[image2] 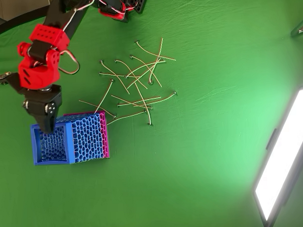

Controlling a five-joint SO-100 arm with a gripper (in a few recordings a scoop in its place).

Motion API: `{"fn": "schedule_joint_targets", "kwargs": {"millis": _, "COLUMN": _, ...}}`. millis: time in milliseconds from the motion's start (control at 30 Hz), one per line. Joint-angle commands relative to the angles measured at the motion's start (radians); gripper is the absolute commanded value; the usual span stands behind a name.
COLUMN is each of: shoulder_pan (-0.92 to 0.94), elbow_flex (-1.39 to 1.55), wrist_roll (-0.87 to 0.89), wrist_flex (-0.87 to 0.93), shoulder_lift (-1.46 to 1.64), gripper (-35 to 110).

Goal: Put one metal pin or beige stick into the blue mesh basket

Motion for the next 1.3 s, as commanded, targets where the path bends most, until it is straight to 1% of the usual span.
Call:
{"fn": "schedule_joint_targets", "kwargs": {"millis": 0, "shoulder_pan": -0.071, "elbow_flex": 0.175, "wrist_roll": -0.015, "wrist_flex": 0.002, "shoulder_lift": 0.206, "gripper": 1}}
{"fn": "schedule_joint_targets", "kwargs": {"millis": 200, "shoulder_pan": -0.225, "elbow_flex": 0.623, "wrist_roll": -0.034, "wrist_flex": -0.098, "shoulder_lift": 0.557, "gripper": 1}}
{"fn": "schedule_joint_targets", "kwargs": {"millis": 333, "shoulder_pan": -0.291, "elbow_flex": 0.847, "wrist_roll": -0.043, "wrist_flex": -0.126, "shoulder_lift": 0.753, "gripper": 1}}
{"fn": "schedule_joint_targets", "kwargs": {"millis": 700, "shoulder_pan": -0.311, "elbow_flex": 1.453, "wrist_roll": -0.115, "wrist_flex": -0.270, "shoulder_lift": 1.250, "gripper": 1}}
{"fn": "schedule_joint_targets", "kwargs": {"millis": 867, "shoulder_pan": -0.318, "elbow_flex": 1.637, "wrist_roll": -0.123, "wrist_flex": -0.261, "shoulder_lift": 1.417, "gripper": 1}}
{"fn": "schedule_joint_targets", "kwargs": {"millis": 1000, "shoulder_pan": -0.339, "elbow_flex": 1.735, "wrist_roll": -0.120, "wrist_flex": -0.186, "shoulder_lift": 1.560, "gripper": 1}}
{"fn": "schedule_joint_targets", "kwargs": {"millis": 1133, "shoulder_pan": -0.341, "elbow_flex": 1.767, "wrist_roll": -0.106, "wrist_flex": -0.158, "shoulder_lift": 1.560, "gripper": 1}}
{"fn": "schedule_joint_targets", "kwargs": {"millis": 1267, "shoulder_pan": -0.339, "elbow_flex": 1.847, "wrist_roll": -0.115, "wrist_flex": -0.175, "shoulder_lift": 1.560, "gripper": 1}}
